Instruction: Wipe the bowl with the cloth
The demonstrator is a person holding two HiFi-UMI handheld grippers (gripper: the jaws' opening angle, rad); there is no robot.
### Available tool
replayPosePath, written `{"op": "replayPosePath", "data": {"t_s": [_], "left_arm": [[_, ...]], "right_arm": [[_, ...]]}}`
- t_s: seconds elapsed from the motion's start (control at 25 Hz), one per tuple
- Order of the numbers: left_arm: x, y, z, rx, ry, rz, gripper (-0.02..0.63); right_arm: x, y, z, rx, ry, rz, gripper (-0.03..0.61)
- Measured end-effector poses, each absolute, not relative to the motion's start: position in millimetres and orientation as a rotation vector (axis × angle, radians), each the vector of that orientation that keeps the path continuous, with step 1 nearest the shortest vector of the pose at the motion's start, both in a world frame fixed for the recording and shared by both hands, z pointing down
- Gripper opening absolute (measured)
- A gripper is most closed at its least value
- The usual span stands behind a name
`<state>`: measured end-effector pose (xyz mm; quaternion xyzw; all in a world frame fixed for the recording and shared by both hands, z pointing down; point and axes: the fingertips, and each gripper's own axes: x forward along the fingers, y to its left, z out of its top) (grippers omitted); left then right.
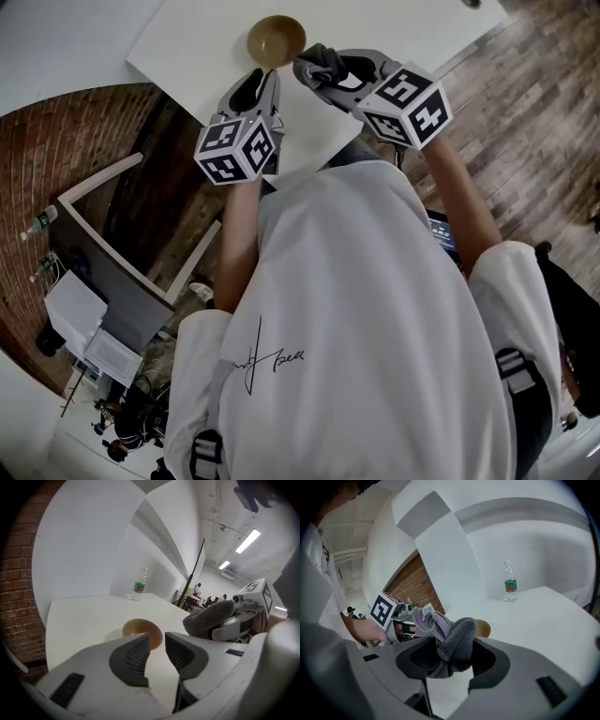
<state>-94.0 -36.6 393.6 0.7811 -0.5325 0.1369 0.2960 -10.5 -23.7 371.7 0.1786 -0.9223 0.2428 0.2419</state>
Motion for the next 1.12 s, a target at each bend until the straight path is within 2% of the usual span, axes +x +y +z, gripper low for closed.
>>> {"op": "replayPosePath", "data": {"t_s": [0.36, 0.44, 0.6, 0.76, 1.12], "left_arm": [[-59.9, -21.0, 379.9, 2.113, -1.391, 0.311, 0.098], [-55.0, -19.1, 368.9, 2.136, -1.403, 0.285, 0.062], [-46.0, -11.0, 344.8, 2.209, -1.411, 0.256, 0.053], [-47.6, -3.6, 320.9, 2.237, -1.465, 0.184, -0.014], [-53.4, 15.1, 289.3, 2.285, -1.561, 0.077, -0.012]], "right_arm": [[23.3, -16.0, 347.2, 0.557, -2.583, 0.604, 0.181], [30.6, -12.9, 342.0, 0.556, -2.591, 0.582, 0.181], [41.6, -4.7, 329.6, 0.556, -2.62, 0.54, 0.181], [52.0, -3.7, 312.5, 0.616, -2.649, 0.528, 0.181], [58.7, 6.2, 296.8, 0.642, -2.684, 0.505, 0.178]]}}
